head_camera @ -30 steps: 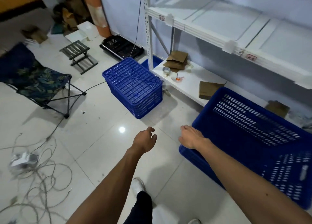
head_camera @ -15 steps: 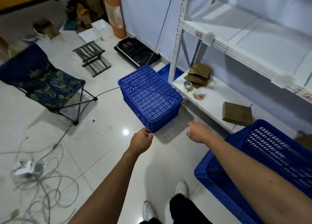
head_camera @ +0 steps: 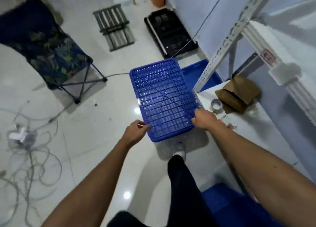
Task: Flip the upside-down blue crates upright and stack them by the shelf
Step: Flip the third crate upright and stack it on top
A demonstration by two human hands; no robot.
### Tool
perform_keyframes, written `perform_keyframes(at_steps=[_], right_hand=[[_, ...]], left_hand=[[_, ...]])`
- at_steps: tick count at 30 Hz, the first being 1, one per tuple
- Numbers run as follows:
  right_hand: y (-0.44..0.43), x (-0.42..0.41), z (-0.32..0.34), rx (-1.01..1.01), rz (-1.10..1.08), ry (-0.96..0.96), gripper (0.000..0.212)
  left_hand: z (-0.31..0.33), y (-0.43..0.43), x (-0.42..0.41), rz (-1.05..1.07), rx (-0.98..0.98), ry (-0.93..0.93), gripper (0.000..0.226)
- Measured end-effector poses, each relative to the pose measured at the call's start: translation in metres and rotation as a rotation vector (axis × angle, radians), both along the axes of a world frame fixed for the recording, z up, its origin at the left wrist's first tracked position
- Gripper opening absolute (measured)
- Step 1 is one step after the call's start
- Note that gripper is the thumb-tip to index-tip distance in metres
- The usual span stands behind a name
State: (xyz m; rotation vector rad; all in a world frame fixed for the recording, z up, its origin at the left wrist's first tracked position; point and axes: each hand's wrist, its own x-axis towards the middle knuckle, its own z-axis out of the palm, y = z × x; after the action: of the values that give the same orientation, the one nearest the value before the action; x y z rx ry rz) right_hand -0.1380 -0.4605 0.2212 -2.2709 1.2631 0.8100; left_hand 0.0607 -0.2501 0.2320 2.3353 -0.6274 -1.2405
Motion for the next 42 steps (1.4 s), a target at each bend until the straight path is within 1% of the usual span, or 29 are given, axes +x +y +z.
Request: perform_keyframes(at_steps=[2,6,9,13,16,20,23,26,29,31,33,36,38,40,42], right_hand=[[-0.042,0.008,-0.028,0.039,0.031,0.009,0.038],[-0.112,0.026,-0.082,0.083,0.017,0.02,0.045],[-0.152,0.038,-0.139,0.114,-0.022,0.022,0.049],[-0.183,0.053,-0.218,0.128,-0.084,0.008,0.055],[-0.195,0.062,-0.272,0.073,-0.102,0.014,0.056],[-0.212,0.066,-0.326,-0.027,-0.15,0.055,0.069],[-0.223,0.067,-0.36,-0.032,-0.241,0.03,0.072],[-0.225,0.068,-0.378,-0.015,-0.309,0.054,0.081],[-0.226,0.072,-0.387,0.001,-0.417,0.004,0.081],[-0.226,0.075,-0.388,-0.003,-0.483,-0.026,0.075],[-0.225,0.078,-0.385,-0.012,-0.517,-0.044,0.063],[-0.22,0.078,-0.379,0.003,-0.52,-0.072,0.042],[-0.215,0.079,-0.375,0.039,-0.523,-0.097,0.036],[-0.209,0.079,-0.376,0.065,-0.549,-0.117,0.041],[-0.202,0.08,-0.378,0.081,-0.591,-0.133,0.05]], left_hand=[[-0.023,-0.027,0.001,0.069,0.048,0.026,0.034],[-0.072,-0.075,0.023,0.163,0.107,-0.007,0.039],[-0.123,-0.102,0.044,0.136,0.185,-0.054,0.042],[-0.208,-0.12,0.067,0.015,0.297,-0.066,0.058],[-0.269,-0.124,0.075,0.026,0.347,-0.105,0.06],[-0.337,-0.122,0.076,0.065,0.33,-0.117,0.054],[-0.371,-0.124,0.076,0.103,0.261,-0.108,0.048],[-0.385,-0.13,0.078,0.182,0.227,-0.122,0.045],[-0.39,-0.133,0.082,0.202,0.225,-0.137,0.043],[-0.389,-0.133,0.086,0.191,0.255,-0.136,0.044],[-0.391,-0.131,0.092,0.169,0.285,-0.13,0.042],[-0.395,-0.126,0.102,0.136,0.327,-0.112,0.034],[-0.394,-0.121,0.108,0.131,0.356,-0.098,0.032],[-0.392,-0.112,0.114,0.125,0.377,-0.095,0.032],[-0.391,-0.103,0.12,0.112,0.393,-0.1,0.034]])
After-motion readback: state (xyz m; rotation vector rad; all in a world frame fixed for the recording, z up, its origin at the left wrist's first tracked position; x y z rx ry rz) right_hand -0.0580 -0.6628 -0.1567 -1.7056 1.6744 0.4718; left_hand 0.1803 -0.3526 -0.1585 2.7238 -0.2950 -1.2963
